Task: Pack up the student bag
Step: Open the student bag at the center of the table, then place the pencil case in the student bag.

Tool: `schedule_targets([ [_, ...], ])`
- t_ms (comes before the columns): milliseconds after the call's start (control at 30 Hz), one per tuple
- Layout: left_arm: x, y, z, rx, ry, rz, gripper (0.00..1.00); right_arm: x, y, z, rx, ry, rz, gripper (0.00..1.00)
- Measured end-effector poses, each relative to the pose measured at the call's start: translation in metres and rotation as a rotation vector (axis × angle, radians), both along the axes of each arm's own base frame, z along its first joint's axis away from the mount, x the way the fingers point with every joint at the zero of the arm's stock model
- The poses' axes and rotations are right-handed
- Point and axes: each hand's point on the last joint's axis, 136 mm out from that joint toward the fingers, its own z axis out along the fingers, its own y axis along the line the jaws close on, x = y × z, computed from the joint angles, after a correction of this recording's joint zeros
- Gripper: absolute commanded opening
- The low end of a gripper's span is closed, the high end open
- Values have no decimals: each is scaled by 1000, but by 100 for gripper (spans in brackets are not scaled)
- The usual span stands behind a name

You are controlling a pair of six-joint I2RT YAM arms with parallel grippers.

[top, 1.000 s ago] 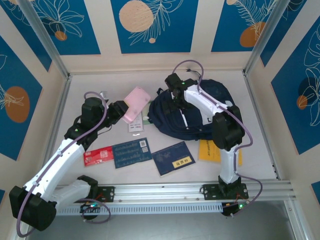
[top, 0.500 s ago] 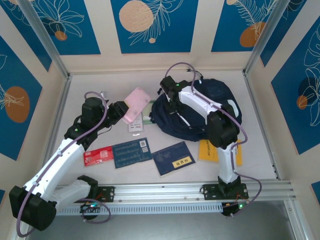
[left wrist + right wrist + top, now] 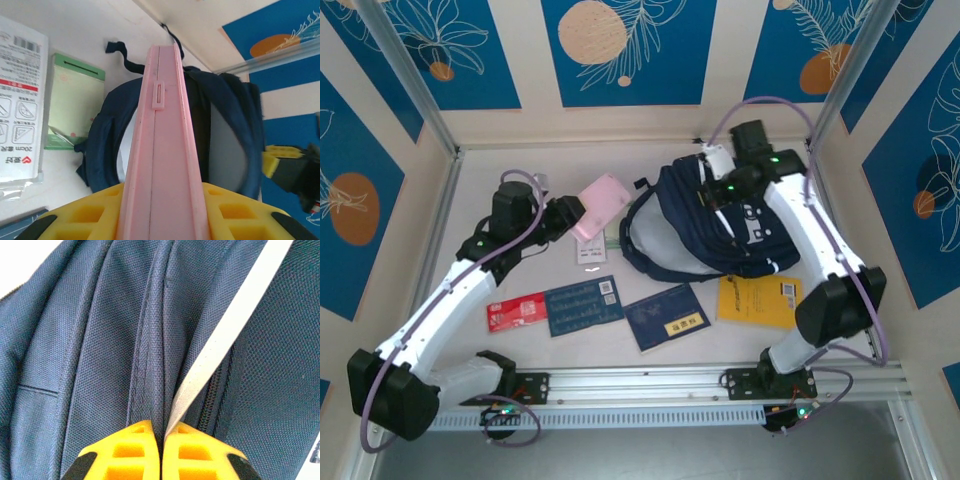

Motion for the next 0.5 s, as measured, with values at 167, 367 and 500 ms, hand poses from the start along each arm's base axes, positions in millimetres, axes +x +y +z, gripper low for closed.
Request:
schedule_targets([
  [167, 5, -20, -15, -38, 64, -86, 24, -11, -32, 34, 272, -47, -28, 0],
  [367, 11, -53, -27, -99, 109, -171, 23, -20, -16, 49, 457, -36, 56, 0],
  [500, 7, -78, -31, -135, 131, -231, 23, -18, -20, 53, 563, -26, 47, 0],
])
